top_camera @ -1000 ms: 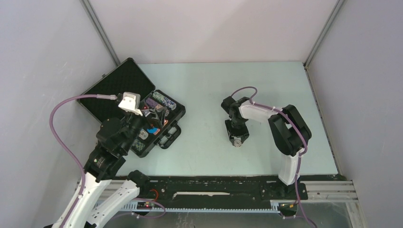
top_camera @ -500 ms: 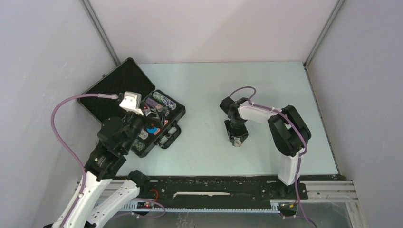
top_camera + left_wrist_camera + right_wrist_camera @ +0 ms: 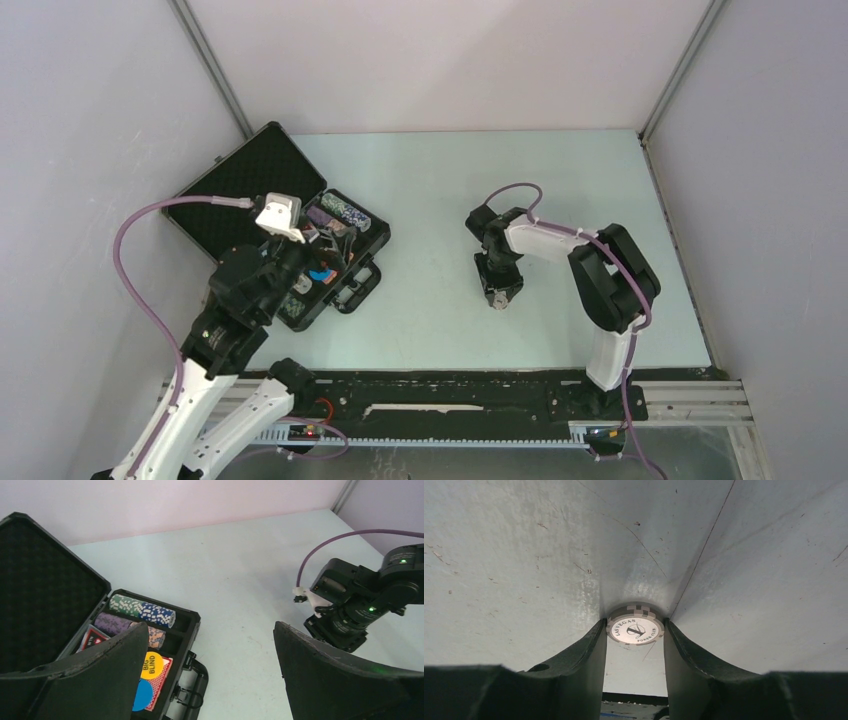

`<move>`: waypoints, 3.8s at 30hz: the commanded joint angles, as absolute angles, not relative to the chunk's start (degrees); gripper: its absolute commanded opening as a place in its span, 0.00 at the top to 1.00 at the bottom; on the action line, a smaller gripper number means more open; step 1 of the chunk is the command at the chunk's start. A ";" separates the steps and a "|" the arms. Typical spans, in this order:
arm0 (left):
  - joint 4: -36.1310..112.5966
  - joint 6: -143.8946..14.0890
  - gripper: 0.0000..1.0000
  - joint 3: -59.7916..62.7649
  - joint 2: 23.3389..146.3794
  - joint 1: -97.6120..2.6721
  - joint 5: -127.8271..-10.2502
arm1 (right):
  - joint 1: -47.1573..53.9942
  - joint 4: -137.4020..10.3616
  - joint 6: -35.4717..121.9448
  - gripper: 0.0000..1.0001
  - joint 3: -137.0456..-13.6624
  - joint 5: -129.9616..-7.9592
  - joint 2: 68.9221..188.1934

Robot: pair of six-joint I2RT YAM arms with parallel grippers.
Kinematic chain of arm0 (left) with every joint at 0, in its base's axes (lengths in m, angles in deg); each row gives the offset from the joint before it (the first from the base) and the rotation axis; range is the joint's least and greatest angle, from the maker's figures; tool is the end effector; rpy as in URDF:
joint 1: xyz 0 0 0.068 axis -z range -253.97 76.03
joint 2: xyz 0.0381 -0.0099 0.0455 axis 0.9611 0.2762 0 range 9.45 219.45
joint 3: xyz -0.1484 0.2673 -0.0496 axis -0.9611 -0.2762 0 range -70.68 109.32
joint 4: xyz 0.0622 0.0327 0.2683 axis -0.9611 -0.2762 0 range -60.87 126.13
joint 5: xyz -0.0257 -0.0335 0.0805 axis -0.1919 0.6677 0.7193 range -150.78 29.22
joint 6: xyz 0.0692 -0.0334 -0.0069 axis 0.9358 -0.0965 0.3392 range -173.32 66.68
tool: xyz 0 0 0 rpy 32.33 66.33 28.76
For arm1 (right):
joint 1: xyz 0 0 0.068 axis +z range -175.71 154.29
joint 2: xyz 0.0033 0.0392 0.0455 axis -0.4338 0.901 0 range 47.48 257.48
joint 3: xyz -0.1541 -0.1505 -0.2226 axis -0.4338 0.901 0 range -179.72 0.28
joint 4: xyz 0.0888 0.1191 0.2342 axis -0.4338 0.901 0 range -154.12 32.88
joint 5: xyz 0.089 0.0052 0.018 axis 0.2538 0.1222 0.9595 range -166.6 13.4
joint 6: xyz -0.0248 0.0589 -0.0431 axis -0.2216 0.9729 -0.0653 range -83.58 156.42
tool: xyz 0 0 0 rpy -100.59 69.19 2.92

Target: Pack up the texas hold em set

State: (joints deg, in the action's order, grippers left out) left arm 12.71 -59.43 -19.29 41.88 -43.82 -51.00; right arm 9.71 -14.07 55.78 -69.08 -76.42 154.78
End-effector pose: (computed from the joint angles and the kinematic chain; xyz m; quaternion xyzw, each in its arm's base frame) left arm 0.1193 -0.0565 0.4064 0.0957 0.7274 -0.1511 0.6625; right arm 0.2918 0.2077 0.1486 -0.1397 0.9900 0.0095 0.0149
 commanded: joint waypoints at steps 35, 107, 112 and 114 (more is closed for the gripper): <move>57.17 -119.78 0.17 -24.69 91.37 -59.65 -103.32 | 16.33 -2.32 50.16 1.00 -80.17 -75.59 140.77; 61.50 -108.08 1.00 -19.10 104.61 -36.47 -125.74 | 24.85 2.30 48.84 1.00 -89.19 -82.98 138.93; 58.55 -105.33 1.00 -19.06 102.93 -36.62 -122.93 | 24.88 1.51 48.73 0.71 -88.32 -83.93 139.18; 52.39 -100.61 1.00 -18.01 102.09 -36.98 -120.41 | 24.88 0.52 48.73 0.50 -87.47 -83.17 138.60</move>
State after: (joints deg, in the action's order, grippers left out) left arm 60.44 -108.94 -20.93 105.94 -37.46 -121.66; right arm 24.81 5.20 50.07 -88.34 -80.85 140.60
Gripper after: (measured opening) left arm 0.026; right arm 0.486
